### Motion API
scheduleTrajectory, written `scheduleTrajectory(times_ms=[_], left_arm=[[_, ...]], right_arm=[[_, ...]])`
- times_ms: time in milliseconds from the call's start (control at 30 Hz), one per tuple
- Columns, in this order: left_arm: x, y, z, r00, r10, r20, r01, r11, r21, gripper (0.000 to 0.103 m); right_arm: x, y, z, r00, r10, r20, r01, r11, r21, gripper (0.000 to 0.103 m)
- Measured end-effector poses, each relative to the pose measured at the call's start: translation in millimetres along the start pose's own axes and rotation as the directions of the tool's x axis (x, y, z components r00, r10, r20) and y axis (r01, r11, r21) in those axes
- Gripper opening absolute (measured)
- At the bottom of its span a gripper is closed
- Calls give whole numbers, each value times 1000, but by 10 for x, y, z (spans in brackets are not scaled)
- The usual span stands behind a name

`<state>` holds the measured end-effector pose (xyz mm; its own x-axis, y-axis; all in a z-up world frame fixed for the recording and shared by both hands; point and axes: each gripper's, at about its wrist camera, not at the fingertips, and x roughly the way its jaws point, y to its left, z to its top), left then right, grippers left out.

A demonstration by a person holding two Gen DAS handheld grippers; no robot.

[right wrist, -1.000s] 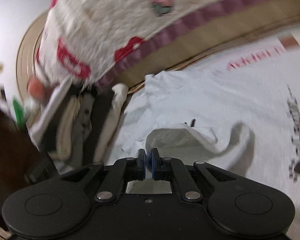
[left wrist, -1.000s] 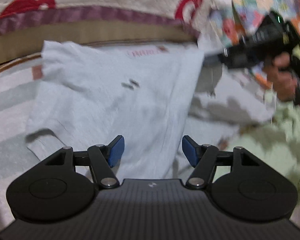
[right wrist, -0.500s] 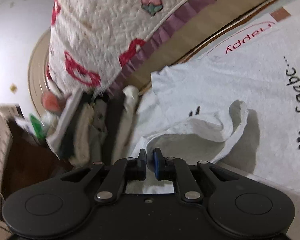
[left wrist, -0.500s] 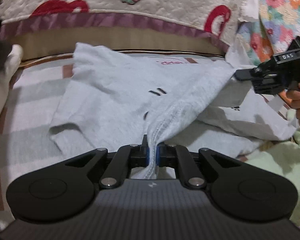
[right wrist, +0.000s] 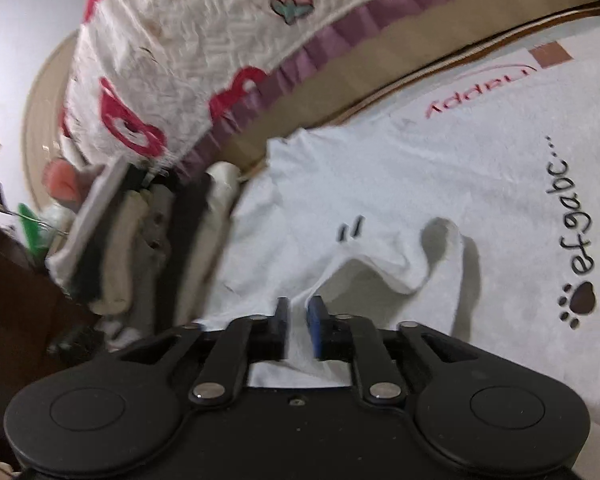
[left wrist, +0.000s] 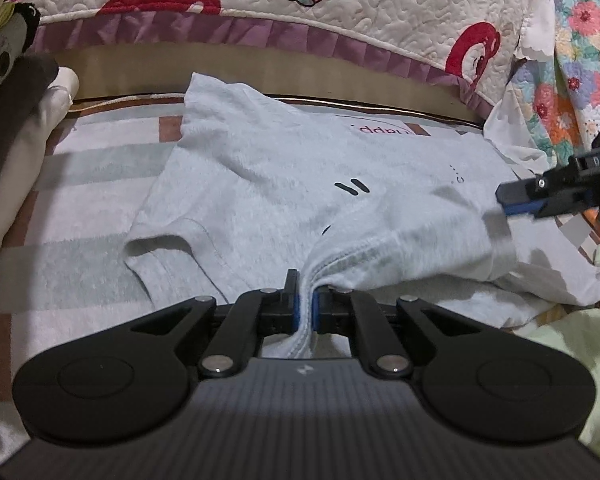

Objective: Fold clothes

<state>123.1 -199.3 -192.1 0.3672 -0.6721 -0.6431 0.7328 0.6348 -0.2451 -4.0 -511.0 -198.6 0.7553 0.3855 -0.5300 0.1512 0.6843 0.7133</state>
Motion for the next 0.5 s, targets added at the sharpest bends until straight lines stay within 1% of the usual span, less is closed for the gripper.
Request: scheduleTrajectory(times_ms=[33,100,133,167,200,300,400,467,500], left_arm=[[-2,3,1,1000,-2,4,2,1000,-4,5],[2,6,3,1000,4,5,-3,1000,-8,5],[4,9,3,1000,9,7,-9,1000,-10,5],[2,14,4,1000,13,9,-13,1000,-10,5],[-4,24,8,1000,18,12,-18,1000,-11,5],[-10,61,31,1000,27,8,-26,999,-20,5],[50,58,74,999,23,-26,-23,1000,-15,6],[44,9,149,1000,17,4,-17,1000,15,5],[42,-16,186,1000,14,18,-15,999,29,5]], right_arm=[[-9,30,67,1000,-6,6,6,1000,-15,55],[-27,90,202,1000,-17,20,18,999,-46,56],[-36,120,269,999,-23,27,24,998,-61,49],[-45,150,337,999,-28,33,30,997,-76,34],[-53,180,404,999,-33,40,37,995,-91,5],[-80,271,606,997,-48,61,56,989,-136,4],[-107,361,808,995,-62,83,77,981,-180,4],[-117,475,984,993,-71,96,92,969,-230,4],[-87,661,1163,992,-75,98,102,947,-304,3]])
